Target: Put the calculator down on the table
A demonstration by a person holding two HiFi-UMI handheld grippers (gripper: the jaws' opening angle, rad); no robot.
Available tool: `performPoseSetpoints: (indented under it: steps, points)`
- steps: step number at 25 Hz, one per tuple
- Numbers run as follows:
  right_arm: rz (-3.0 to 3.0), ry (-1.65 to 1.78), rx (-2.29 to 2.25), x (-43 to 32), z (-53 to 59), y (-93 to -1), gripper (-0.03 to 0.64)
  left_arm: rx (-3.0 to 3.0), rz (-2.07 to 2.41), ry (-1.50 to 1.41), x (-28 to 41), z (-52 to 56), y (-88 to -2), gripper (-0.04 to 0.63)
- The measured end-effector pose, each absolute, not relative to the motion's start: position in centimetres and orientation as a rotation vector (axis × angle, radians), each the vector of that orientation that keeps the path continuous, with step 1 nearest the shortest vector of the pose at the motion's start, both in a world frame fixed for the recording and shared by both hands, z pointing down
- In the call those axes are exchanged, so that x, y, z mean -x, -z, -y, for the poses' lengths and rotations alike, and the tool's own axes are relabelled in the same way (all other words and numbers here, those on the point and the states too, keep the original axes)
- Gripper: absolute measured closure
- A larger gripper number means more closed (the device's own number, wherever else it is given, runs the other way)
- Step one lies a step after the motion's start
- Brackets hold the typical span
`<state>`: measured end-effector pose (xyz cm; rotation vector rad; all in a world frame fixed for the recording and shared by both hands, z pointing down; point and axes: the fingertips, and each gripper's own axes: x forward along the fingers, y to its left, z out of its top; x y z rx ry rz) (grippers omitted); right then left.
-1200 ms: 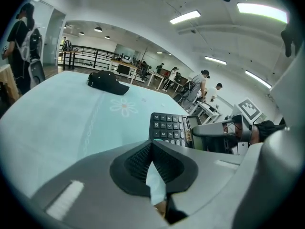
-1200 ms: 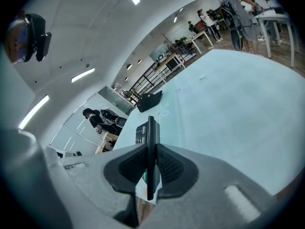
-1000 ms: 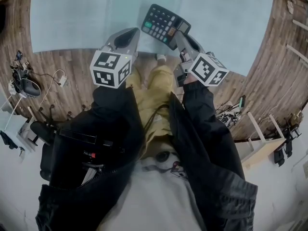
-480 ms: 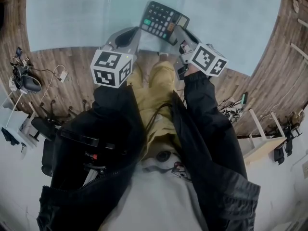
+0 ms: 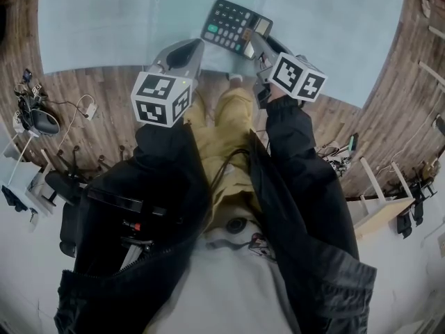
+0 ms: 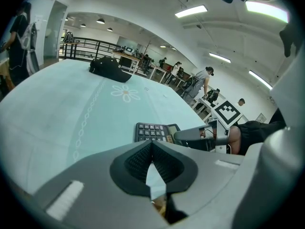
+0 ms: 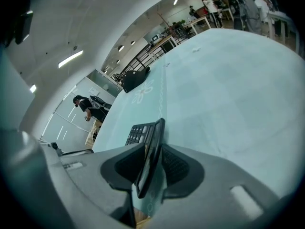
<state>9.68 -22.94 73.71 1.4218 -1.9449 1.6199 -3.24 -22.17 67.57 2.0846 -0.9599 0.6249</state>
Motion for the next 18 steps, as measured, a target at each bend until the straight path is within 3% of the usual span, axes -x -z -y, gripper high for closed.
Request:
performPoseSetpoints:
  steps: [9,12,14,18]
  points:
    - [1.992,-1.417,-1.522,-12.0,22.5,-69.2,0.506,-2.211,0.965,-0.551,1.2,23.1,-62.1,0.598]
    - [2.028,-1.315,-1.579,-12.8,22.5,-66.4,0.548,-2.268,0.962,-0.516,0.2,23.6,-59.4,0.598]
    - [2.067,-1.217,-1.646,-13.5,22.9,-63.7,0.615,-2.307,0.957,-0.492,-0.6,24.1,-57.8,0.598]
    - [2.167,-0.985,-1.745,-13.7,24.2,-57.8,0.617,-2.373,0.953,-0.441,-2.0,24.8,-54.9,0.598]
